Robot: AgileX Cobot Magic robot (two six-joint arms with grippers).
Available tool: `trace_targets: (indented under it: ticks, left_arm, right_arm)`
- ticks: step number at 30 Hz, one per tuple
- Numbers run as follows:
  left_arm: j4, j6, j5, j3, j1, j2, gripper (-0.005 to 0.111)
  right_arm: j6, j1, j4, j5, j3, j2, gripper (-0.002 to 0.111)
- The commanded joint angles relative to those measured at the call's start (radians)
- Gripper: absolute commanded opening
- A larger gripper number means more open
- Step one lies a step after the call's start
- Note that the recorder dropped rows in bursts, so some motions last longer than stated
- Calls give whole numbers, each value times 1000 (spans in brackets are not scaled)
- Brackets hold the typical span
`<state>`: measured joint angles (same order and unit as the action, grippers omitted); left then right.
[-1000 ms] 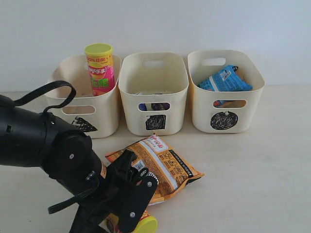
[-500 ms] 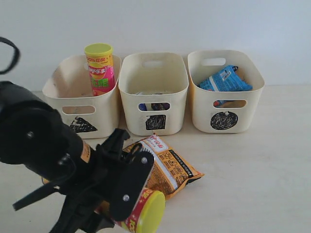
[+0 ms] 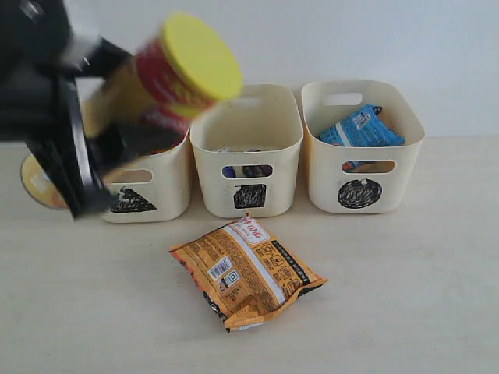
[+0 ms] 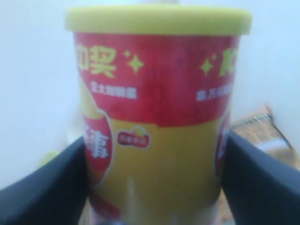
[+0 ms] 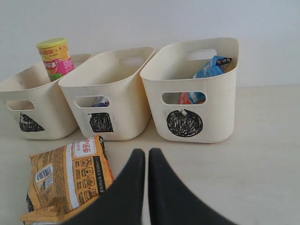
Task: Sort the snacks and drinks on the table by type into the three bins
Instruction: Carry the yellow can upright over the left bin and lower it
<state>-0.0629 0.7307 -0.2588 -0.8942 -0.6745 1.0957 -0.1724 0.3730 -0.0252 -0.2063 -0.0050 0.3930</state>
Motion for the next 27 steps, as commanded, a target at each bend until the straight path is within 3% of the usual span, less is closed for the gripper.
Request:
trace_targets:
  ticks: [1, 6, 11, 18, 27]
  left_arm:
    - [-7, -290, 230, -6, 136, -42, 4]
    - [-7, -601, 425, -5, 247, -1, 4]
    - [-7, -761, 617, -5, 306, 95, 4]
    - [-7, -830, 839, -5, 369, 268, 4]
    - [-7, -857, 997, -5, 455, 482, 4]
  right_arm:
    - [-4, -3, 4, 1, 5, -2, 0]
    - [-6, -3, 4, 4, 5, -2, 0]
    - [-6, -3, 4, 4, 5, -2, 0]
    - [-6, -3, 4, 4, 5, -2, 0]
    - [-9, -3, 4, 3, 5, -2, 0]
